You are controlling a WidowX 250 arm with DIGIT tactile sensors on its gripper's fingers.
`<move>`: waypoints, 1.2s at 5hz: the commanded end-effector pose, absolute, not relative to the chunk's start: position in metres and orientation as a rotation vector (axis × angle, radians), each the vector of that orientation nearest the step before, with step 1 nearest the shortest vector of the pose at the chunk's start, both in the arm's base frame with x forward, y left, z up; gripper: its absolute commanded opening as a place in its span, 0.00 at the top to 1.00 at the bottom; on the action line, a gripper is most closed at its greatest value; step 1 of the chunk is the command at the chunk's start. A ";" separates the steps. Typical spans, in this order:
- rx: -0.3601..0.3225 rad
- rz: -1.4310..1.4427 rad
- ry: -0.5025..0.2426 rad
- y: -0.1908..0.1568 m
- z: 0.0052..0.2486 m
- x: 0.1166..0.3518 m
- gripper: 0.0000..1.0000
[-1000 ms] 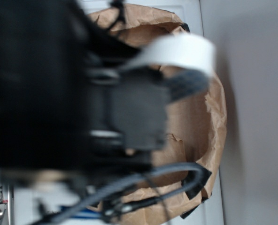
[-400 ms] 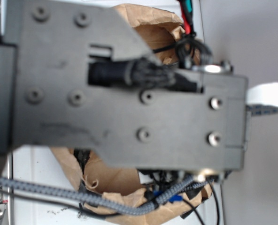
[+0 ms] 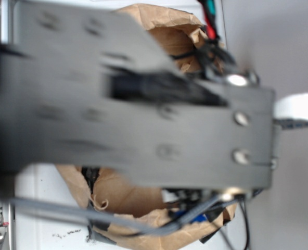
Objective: Grab the white paper.
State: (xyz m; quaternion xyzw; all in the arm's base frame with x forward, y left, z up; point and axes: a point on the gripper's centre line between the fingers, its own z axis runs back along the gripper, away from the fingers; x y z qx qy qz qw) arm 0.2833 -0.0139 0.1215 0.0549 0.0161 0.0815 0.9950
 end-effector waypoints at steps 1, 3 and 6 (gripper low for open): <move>0.066 0.050 -0.097 0.028 0.091 0.280 0.00; -0.007 -0.022 -0.123 0.051 0.102 0.256 0.00; 0.018 -0.019 -0.155 0.036 0.075 0.256 0.00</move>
